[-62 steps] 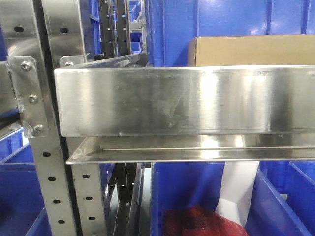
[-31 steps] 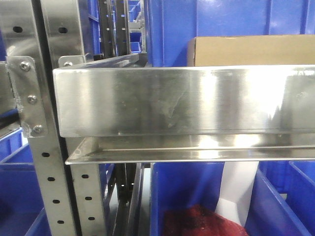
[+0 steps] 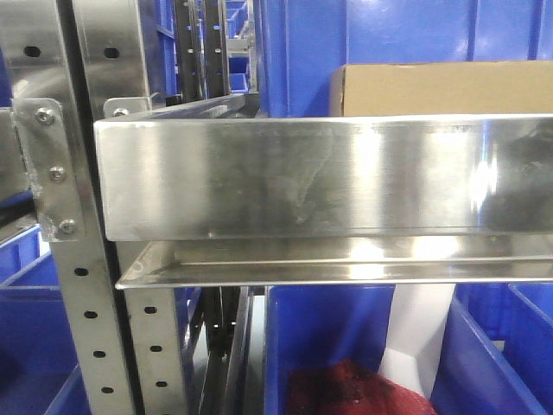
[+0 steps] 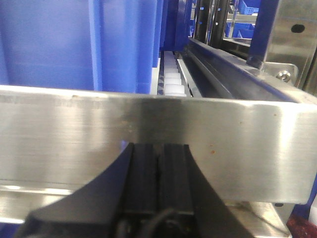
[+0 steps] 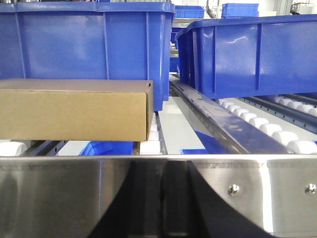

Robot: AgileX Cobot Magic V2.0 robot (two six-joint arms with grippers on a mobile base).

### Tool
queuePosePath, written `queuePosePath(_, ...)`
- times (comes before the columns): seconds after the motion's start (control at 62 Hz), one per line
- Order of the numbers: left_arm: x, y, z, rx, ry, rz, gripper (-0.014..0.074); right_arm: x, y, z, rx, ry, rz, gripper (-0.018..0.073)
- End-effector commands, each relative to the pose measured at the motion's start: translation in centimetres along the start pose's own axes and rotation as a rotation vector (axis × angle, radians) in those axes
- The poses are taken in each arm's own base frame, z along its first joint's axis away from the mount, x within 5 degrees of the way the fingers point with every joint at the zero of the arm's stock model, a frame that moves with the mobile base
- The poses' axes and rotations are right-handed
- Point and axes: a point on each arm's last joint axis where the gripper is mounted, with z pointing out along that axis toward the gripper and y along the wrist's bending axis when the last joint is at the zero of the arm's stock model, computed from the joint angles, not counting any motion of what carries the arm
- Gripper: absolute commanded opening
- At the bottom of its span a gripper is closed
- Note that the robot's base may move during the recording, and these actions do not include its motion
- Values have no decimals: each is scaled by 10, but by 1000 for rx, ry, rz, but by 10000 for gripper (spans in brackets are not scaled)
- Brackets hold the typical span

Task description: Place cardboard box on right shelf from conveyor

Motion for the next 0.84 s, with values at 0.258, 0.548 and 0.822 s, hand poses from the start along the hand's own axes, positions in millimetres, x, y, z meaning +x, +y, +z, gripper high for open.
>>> queuePosePath(0.258,-7,0,-1,0,-94,-6,-116,-10,0,-2,7,-107,6,57)
queuePosePath(0.548,-7,0,-1,0,-94,-6,-116,-10,0,-2,7,-107,6,57)
queuePosePath(0.822,-7,0,-1,0,-94,-6,-116,-10,0,-2,7,-107,6,57)
